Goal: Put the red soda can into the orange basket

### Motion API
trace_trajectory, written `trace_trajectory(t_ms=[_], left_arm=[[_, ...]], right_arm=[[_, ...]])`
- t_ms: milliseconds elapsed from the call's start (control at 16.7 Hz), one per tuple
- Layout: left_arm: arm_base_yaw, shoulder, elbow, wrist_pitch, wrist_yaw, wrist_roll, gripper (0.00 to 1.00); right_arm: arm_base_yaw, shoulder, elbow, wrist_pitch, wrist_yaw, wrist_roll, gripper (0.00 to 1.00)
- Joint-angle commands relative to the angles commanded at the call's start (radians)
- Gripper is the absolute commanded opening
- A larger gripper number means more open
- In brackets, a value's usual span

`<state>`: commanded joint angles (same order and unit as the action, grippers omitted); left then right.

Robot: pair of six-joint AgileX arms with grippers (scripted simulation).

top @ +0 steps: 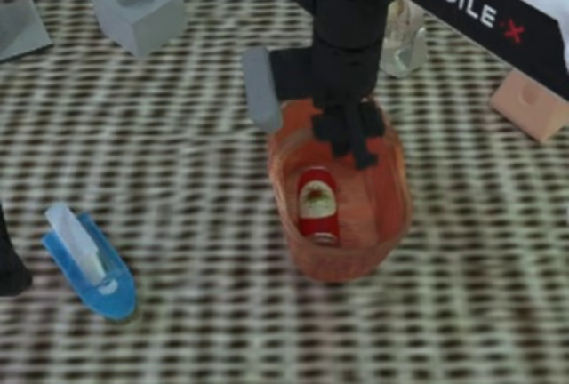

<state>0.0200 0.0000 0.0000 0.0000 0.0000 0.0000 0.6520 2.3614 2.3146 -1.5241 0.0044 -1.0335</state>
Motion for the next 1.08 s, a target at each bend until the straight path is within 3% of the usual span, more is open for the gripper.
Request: trace_trajectory(t_ms=[120,1080], left_arm=[[0.000,0.000,0.000,0.000,0.000,0.000,1.00],[0.000,0.000,0.000,0.000,0.000,0.000,1.00]], right_arm=[[0.000,0.000,0.000,0.000,0.000,0.000,0.00],[0.000,0.000,0.000,0.000,0.000,0.000,0.00]])
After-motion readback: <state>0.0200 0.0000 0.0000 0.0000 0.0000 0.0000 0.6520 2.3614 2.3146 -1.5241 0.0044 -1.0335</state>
